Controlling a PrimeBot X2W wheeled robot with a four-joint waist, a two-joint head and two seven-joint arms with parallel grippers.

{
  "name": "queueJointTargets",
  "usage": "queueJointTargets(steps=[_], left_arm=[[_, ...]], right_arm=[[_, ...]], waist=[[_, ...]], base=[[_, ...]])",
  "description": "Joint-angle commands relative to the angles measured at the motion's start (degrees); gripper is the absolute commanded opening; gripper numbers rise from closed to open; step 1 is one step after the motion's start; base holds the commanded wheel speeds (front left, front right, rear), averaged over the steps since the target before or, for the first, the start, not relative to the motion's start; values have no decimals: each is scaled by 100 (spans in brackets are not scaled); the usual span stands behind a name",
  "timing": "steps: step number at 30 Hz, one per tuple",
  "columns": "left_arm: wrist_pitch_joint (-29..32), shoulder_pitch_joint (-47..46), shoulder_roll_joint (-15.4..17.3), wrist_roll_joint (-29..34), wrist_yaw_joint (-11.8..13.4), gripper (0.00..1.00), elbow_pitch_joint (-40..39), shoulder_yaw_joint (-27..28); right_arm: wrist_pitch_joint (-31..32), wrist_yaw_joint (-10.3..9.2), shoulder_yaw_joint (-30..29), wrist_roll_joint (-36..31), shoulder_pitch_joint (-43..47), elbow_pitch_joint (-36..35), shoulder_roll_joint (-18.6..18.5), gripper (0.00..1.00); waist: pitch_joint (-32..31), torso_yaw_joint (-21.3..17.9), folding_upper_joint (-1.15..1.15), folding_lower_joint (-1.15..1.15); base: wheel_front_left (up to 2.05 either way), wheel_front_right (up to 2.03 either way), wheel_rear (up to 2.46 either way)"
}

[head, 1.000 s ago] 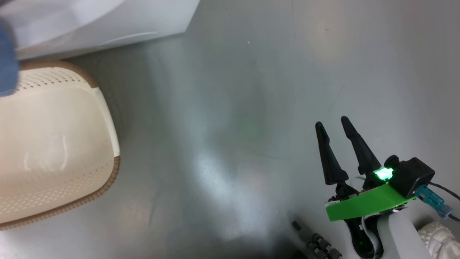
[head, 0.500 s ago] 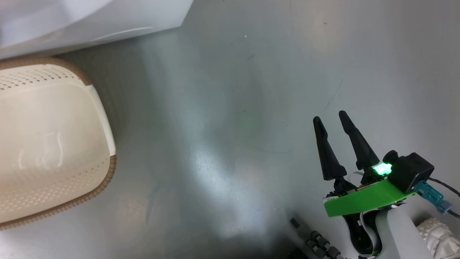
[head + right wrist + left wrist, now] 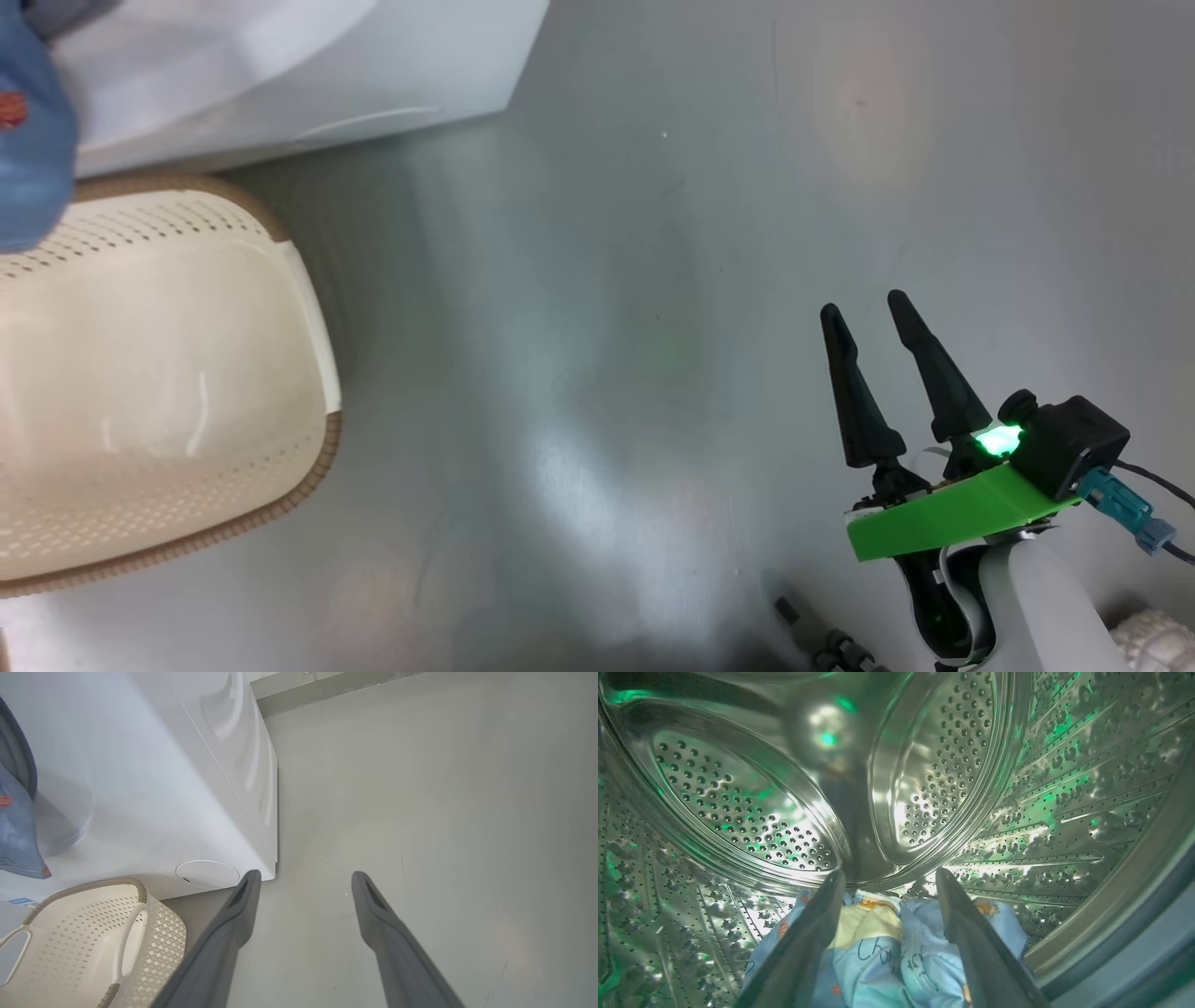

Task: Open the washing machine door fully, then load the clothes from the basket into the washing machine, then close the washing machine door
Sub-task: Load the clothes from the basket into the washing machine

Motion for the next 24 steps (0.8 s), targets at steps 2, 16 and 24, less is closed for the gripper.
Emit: queueJointTargets(steps=[2, 16, 24], left_arm=[[-29, 259, 224, -61, -28, 100, -154, 137], [-29, 1414, -19, -214, -71, 100, -630, 363], [-29, 2267, -162, -285, -79, 100, -1238, 609]], right_arm=[[-68, 16, 93, -95, 57, -81, -17, 100], [-68, 16, 12, -307, 213, 89, -17, 100], [-68, 16, 7, -344, 294, 118, -17, 100]], waist=[[-232, 117, 0, 0], [-961, 379, 0, 0], [-1167, 417, 0, 0]], base=[[0, 0, 0], [0, 0, 0], [0, 0, 0]])
